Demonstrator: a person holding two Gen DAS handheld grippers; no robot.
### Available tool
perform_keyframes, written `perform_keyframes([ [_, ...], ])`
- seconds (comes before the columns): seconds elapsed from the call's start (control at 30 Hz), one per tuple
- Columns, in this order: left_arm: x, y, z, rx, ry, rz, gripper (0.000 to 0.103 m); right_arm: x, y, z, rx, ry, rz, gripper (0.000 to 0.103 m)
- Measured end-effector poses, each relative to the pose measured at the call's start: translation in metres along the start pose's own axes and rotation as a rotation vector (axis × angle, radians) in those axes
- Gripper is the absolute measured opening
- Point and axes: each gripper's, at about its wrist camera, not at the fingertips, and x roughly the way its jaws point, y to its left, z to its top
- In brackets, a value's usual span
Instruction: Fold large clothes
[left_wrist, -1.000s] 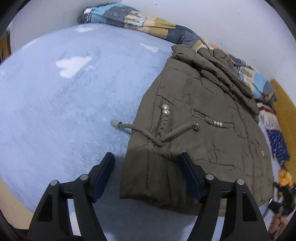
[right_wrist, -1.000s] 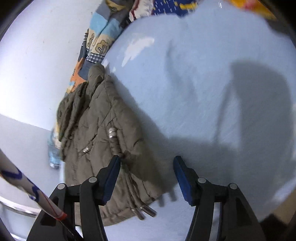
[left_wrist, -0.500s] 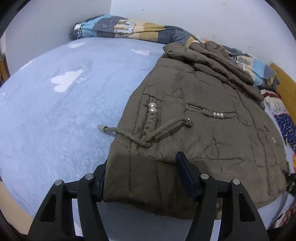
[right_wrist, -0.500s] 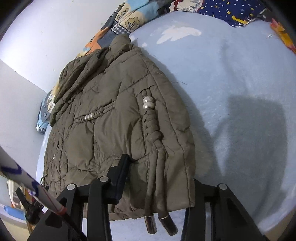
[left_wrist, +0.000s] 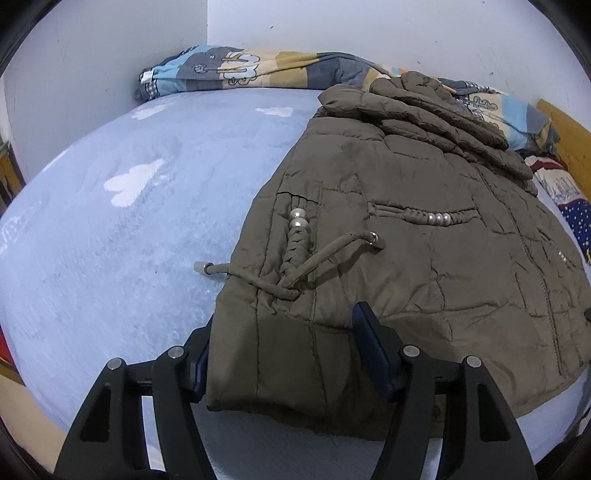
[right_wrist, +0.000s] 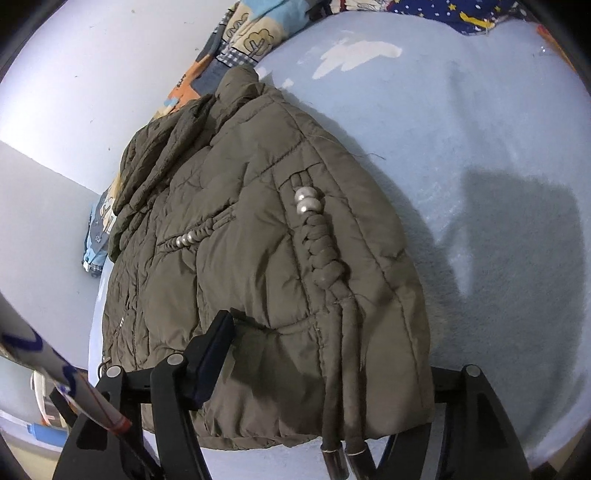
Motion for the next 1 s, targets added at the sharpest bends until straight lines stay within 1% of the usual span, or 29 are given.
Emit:
perform_keyframes([
  [0.03,0.000,-0.001,0.000,0.007,-0.003,0.004,0.066,0.000,0.000,0.000,0.000,0.002,0.000,0.071],
  [0.1,-0.001,-0.003,0.000,0.020,-0.007,0.013,0.066,-0.001,0.002,0.000,-0.008,-0.009,-0.031,0.060],
  [0.13,-0.001,-0.003,0.000,0.027,-0.011,0.019,0.066,-0.001,0.002,0.000,-0.009,-0.012,-0.032,0.050],
  [0.17,-0.001,-0.005,0.000,0.035,-0.012,0.024,0.066,-0.003,0.001,0.000,-0.008,-0.014,-0.029,0.043],
  [0.27,-0.004,-0.010,-0.001,0.071,-0.027,0.036,0.058,-0.008,0.007,-0.002,-0.043,-0.036,-0.046,0.031],
  [0.3,-0.005,-0.013,-0.001,0.087,-0.034,0.043,0.053,-0.009,0.010,-0.003,-0.061,-0.043,-0.057,0.028],
  [0.33,-0.007,-0.016,-0.001,0.104,-0.046,0.051,0.047,-0.012,0.015,-0.004,-0.088,-0.055,-0.078,0.026],
  [0.4,-0.011,-0.020,-0.001,0.130,-0.060,0.055,0.039,-0.015,0.019,-0.005,-0.111,-0.070,-0.096,0.024],
  [0.53,-0.018,-0.025,-0.002,0.159,-0.080,0.056,0.030,-0.025,0.022,-0.008,-0.136,-0.095,-0.121,0.021],
  [0.67,-0.024,-0.026,-0.003,0.166,-0.086,0.051,0.027,-0.035,0.023,-0.010,-0.158,-0.113,-0.141,0.018],
  [0.87,-0.030,-0.030,-0.008,0.193,-0.090,0.053,0.027,-0.048,0.021,-0.014,-0.163,-0.131,-0.168,0.016],
  [1.0,-0.029,-0.029,-0.008,0.204,-0.089,0.060,0.027,-0.048,0.022,-0.013,-0.168,-0.131,-0.169,0.016],
])
